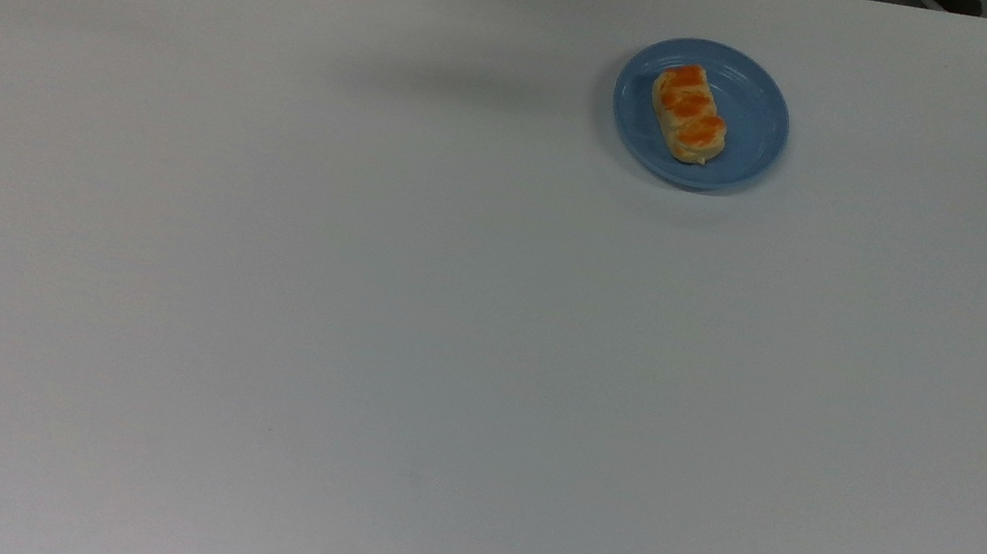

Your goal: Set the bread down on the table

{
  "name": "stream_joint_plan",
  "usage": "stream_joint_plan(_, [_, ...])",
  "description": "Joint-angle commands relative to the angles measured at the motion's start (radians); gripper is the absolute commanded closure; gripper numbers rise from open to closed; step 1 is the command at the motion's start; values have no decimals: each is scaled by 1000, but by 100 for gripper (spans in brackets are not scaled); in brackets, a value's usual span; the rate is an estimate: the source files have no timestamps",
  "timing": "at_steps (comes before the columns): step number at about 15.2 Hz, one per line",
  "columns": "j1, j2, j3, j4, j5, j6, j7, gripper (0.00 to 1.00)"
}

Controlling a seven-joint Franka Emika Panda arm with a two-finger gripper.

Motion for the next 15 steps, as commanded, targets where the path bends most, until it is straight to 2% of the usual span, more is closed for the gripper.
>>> stream_joint_plan(1, [25, -15, 3, -13, -44, -105, -27, 0])
stream_joint_plan(5, [62, -20, 11, -27, -37, -142, -4, 0])
stream_joint_plan(7, [68, -20, 28, -30, 13, -137, 4, 2])
stream_joint_plan(10, [83, -20, 39, -47, 90, -121, 108, 2])
stream_joint_plan(12, [103, -21, 78, -85, 98, -90, 154, 0])
stream_joint_plan(15, [103, -29, 167, -166, 127, -38, 180, 0])
